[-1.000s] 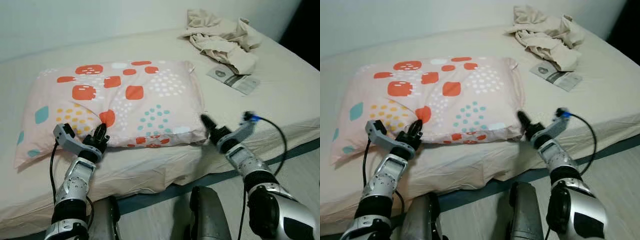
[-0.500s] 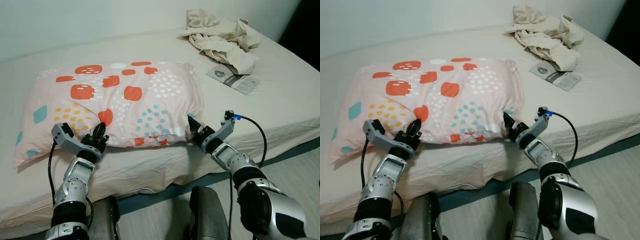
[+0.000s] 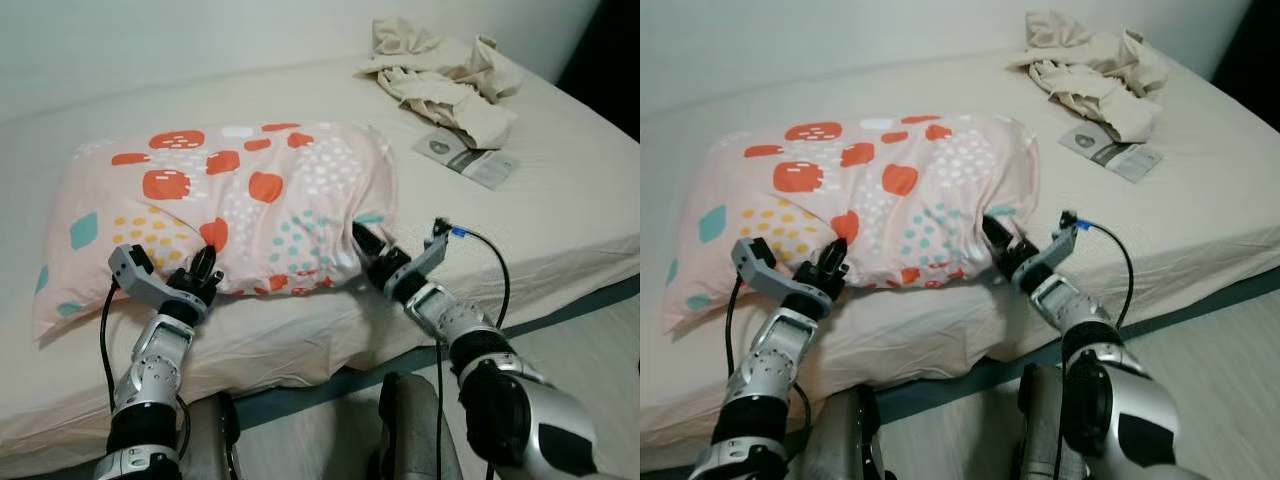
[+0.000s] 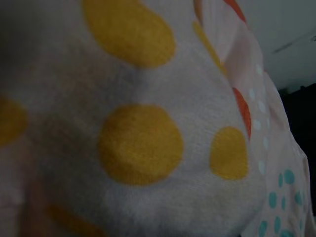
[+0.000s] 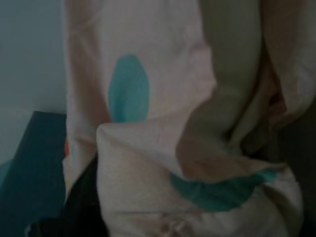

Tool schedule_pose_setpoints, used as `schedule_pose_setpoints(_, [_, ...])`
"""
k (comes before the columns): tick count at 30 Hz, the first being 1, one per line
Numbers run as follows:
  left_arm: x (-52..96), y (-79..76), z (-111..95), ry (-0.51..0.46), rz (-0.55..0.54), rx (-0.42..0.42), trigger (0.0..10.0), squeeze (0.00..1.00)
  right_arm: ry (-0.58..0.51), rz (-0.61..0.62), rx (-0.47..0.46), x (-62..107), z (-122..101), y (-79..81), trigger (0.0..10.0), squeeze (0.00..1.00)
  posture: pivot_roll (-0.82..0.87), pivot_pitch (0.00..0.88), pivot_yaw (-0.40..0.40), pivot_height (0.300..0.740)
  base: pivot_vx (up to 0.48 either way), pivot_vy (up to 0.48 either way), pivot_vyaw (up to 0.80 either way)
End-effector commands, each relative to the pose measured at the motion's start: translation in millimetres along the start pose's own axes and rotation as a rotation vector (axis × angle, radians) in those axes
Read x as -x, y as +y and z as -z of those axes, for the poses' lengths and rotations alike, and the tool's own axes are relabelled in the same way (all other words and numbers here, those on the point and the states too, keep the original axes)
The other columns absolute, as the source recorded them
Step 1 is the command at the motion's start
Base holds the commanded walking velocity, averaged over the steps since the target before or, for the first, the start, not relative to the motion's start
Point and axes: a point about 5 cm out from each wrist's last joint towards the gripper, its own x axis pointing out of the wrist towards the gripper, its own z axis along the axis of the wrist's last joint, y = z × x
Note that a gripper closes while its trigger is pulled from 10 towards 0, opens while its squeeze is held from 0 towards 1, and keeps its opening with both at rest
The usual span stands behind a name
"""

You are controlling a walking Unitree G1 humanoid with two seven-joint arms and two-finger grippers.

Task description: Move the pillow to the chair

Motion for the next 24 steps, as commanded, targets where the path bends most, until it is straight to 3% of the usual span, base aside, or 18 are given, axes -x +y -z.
schedule_pose_setpoints(1, [0.5,-9.2,19.0,0.078,0.037,0.007,0.0,0.0,0.036,0.02,-0.027,2.2,12.3,-6.1,0.0,0.0,0.02,0.241,0.018,0.544,0.0,0.0,0.0])
schedule_pose_setpoints(4, [1.3,-8.1,20.2,0.08,0.032,-0.004,0.0,0.0,0.02,0.014,-0.016,3.3,8.7,-6.3,0.0,0.0,0.02,0.24,0.014,0.544,0.0,0.0,0.0])
schedule_pose_setpoints(8, [4.1,-5.4,19.6,0.079,0.024,-0.02,0.0,0.0,0.032,0.024,0.09,3.0,4.4,-5.2,0.0,0.0,0.01,0.217,0.012,0.544,0.0,0.0,0.0])
schedule_pose_setpoints(15, [-0.6,-6.3,15.5,0.072,0.018,-0.053,0.0,0.0,0.004,0.062,0.159,2.9,-4.7,-5.0,0.0,0.0,-0.01,0.166,0.009,0.544,0.0,0.0,0.0])
schedule_pose_setpoints(18, [-1.2,-4.6,14.4,0.075,-0.012,-0.12,0.0,0.0,-0.007,0.076,0.198,3.2,-7.8,-5.2,0.0,0.0,-0.01,0.147,0.005,0.544,0.0,0.0,0.0])
schedule_pose_setpoints(21, [-2.0,2.5,16.8,0.096,-0.113,-0.304,0.0,0.0,-0.021,0.12,0.296,4.1,-10.3,-7.3,0.0,0.0,0.0,0.128,-0.009,0.544,0.0,0.0,0.0])
schedule_pose_setpoints(23, [-1.2,2.5,18.4,0.094,-0.133,-0.385,0.0,0.0,-0.094,0.126,0.368,3.1,-15.6,-4.0,0.0,0.0,-0.01,0.115,-0.011,0.544,0.0,0.0,0.0])
schedule_pose_setpoints(24, [-1.2,2.5,18.4,0.094,-0.133,-0.385,0.0,0.0,-0.094,0.126,0.368,3.1,-15.6,-4.0,0.0,0.0,-0.01,0.115,-0.011,0.544,0.0,0.0,0.0])
